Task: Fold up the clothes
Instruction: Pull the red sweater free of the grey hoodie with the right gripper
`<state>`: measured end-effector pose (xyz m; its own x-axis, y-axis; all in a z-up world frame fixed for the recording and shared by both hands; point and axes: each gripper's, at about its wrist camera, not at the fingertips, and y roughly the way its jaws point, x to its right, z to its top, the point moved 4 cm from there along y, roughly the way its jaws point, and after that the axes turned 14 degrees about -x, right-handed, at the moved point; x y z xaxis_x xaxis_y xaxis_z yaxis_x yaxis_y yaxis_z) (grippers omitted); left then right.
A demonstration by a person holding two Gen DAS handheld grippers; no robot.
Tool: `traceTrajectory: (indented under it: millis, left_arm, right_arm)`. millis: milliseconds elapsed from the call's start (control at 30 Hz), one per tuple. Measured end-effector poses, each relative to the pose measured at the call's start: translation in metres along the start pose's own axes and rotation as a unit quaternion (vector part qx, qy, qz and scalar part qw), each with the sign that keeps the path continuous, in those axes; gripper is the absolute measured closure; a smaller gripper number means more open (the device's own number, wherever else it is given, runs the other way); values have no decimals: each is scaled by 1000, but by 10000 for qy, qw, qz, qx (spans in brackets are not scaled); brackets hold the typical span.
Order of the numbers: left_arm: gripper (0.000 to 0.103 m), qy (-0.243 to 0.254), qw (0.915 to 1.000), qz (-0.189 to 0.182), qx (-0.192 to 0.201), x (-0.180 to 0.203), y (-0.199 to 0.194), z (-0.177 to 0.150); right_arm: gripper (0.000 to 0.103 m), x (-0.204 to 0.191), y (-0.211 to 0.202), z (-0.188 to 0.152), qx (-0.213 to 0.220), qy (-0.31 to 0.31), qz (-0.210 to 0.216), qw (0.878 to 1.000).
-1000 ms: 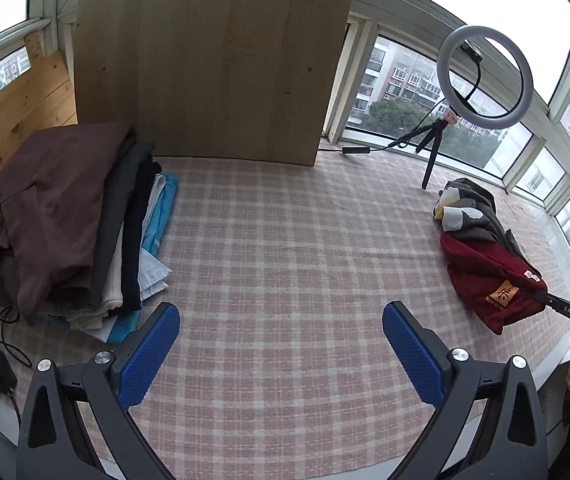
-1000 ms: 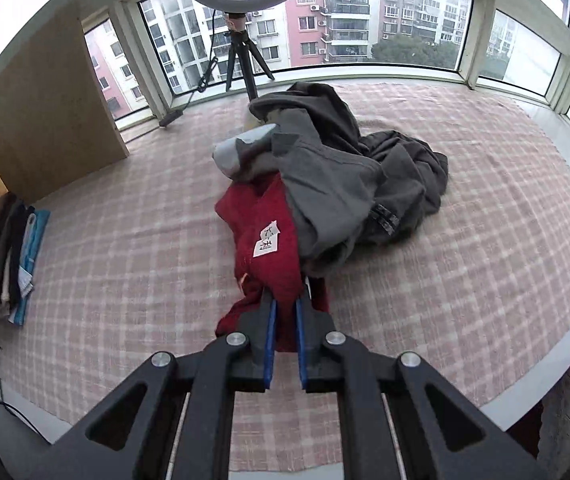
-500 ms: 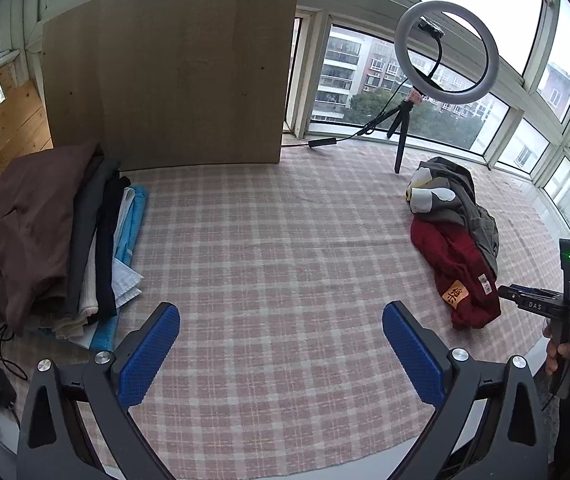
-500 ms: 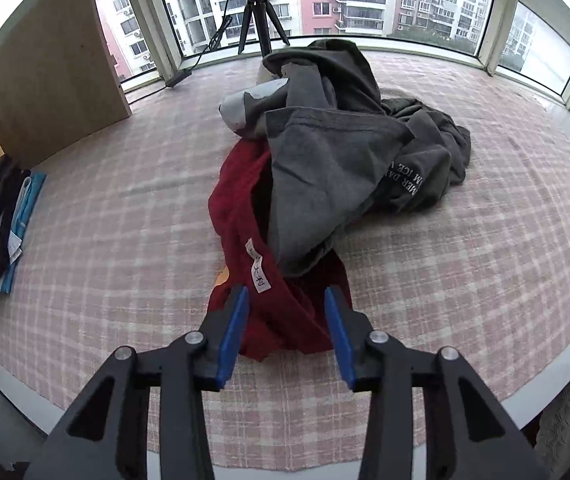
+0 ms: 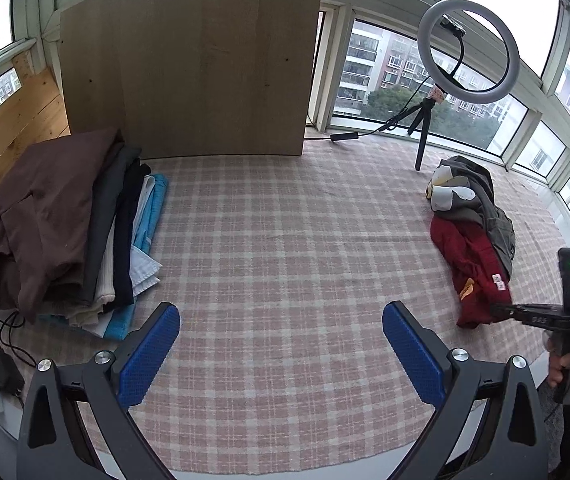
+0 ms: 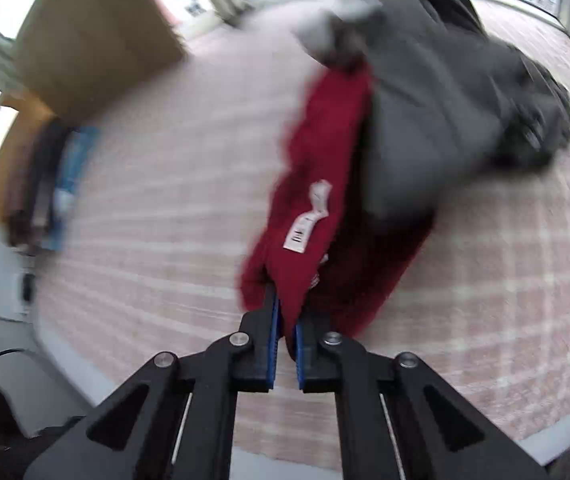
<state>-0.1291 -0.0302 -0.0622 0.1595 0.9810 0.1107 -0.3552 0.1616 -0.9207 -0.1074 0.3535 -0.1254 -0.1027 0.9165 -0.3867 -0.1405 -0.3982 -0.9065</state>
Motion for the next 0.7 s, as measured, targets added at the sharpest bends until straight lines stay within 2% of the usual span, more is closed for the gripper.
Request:
traceTrajectory:
  millis: [100,167,233,333,367,400,467,500,533,567,633,667,700]
  left_arm:
    - [1,-51,9999,46,94,-7,-4,7]
    - [1,-76,9998,70,193,-13,-9,12]
    - [1,-107,9995,102,296,-20,-14,16]
    - [1,-189,9989,128,414,-33,-21,20]
    - [1,-221,9986,138,450,-38,-23,20]
    - [1,-259,9984,155,480,-43,-24,21]
    - [1,-354,9979,210,501,-53,-23,20]
    - [1,-408,9978,245,468,-58,-19,18]
    - [1,-461,9976,280,434,-64,-16,17]
    - [1,-515,9974,314,400,-69,-13,16]
    - [1,-547,9970,454,312,-75,-6,14]
    - [1,-544,9967,542,262,-78,-2,13]
    - [1,-545,9965,600,210,-80,2,11]
  right_arm:
    - [97,-47,-72,15,869,-358,476,9944]
    - [97,-74,-124,23,1469,-559,735,9848]
    - [97,-101,-168,29,1881,-880,1018,9729]
    - [97,-146,-203,40,2093,-1432,1027,9618]
    - [97,-162,-202,48,2056,-1551,965,9614]
    - [97,-177,-198,57,1995,-1653,889,9617]
    - [94,-206,-163,81,1587,-1759,703,9690]
    - [91,-223,-134,95,1207,-1836,726,9729]
    - [75,-240,-102,109,785,-1917,776,9752]
    - [67,-253,-66,122,298,-1911,796,9779]
    - [65,-260,3,128,-707,-1682,773,9802]
    - [65,-259,25,127,-1076,-1577,975,9768]
    - [65,-256,35,123,-1195,-1550,1208,9732]
